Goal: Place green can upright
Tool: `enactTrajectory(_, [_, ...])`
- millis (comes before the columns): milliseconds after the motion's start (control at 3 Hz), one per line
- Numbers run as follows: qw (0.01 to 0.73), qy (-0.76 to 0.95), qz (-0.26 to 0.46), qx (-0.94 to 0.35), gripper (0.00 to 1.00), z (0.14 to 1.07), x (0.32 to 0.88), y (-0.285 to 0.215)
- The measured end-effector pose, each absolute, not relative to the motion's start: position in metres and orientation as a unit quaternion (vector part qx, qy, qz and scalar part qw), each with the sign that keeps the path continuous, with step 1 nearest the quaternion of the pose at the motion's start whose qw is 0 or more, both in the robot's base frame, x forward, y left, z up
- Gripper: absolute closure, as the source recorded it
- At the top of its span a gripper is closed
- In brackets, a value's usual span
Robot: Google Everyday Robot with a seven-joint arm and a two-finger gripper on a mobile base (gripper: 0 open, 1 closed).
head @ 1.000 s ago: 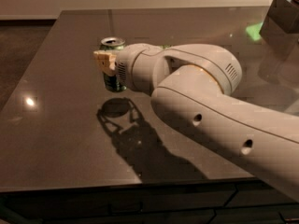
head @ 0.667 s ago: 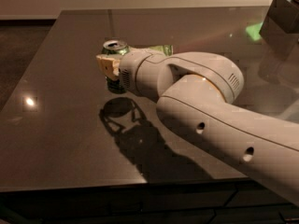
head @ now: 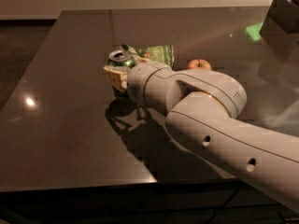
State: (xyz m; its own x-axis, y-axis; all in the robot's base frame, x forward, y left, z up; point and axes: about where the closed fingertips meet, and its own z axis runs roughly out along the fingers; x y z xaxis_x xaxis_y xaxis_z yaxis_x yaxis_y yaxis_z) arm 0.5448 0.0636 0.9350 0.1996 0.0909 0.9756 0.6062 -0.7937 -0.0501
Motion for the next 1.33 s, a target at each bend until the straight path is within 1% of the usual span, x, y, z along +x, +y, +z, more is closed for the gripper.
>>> enactTrajectory(333, [0.22,-0.236,-0.592,-0.739,1.0,0.927,0.545,0.06])
enactTrajectory(667, [0.226,-0.23,-0.598,-0.734,0.83,0.922,0.546,0.056])
enactTrajectory(1000, [0.231,-0.223,-0.603,-0.73,0.59,0.916,0.546,0.056])
enactTrajectory(1333, [0.235,-0.216,-0.609,-0.726,0.28,0.905,0.548,0.059])
